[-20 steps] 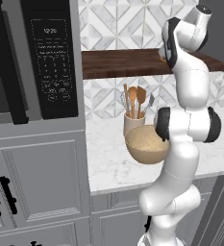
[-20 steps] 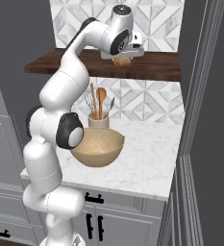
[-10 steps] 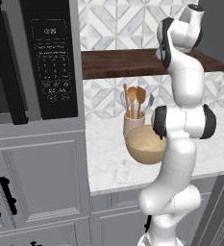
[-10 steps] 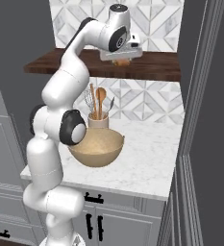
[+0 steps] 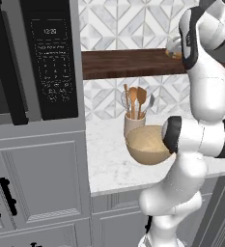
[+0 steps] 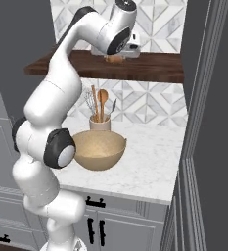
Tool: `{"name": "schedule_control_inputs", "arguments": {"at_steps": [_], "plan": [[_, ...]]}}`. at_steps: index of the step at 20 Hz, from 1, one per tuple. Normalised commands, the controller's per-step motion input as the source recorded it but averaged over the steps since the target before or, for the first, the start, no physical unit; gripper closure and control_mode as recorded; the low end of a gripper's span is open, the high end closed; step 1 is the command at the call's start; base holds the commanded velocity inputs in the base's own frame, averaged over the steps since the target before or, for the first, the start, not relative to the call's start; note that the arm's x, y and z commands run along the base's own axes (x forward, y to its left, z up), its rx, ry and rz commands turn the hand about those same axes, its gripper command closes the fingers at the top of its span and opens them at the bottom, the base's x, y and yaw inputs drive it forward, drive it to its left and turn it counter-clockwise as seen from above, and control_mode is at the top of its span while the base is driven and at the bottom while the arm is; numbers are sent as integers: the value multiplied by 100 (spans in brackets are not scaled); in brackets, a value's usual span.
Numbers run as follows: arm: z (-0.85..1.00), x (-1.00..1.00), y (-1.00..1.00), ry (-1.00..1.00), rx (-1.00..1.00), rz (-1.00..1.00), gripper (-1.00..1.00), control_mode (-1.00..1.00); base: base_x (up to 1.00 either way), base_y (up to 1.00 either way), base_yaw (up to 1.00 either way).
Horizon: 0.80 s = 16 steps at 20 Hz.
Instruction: Open the cabinet, pick up the bread from the cabinet and place it in the basket. Then move the basket to the dining counter.
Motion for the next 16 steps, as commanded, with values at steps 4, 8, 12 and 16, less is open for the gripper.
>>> {"name": "schedule_control_inputs", "arguments": {"at_steps": [4, 8, 12, 16], "plan": [[-2, -100, 87, -41, 8, 0, 100, -100, 0, 0, 0], [4, -100, 39, -13, 7, 0, 100, -100, 0, 0, 0], [23, -100, 22, 0, 3, 0, 100, -100, 0, 0, 0], [21, -100, 10, 5, 1, 0, 100, -100, 0, 0, 0]]}}
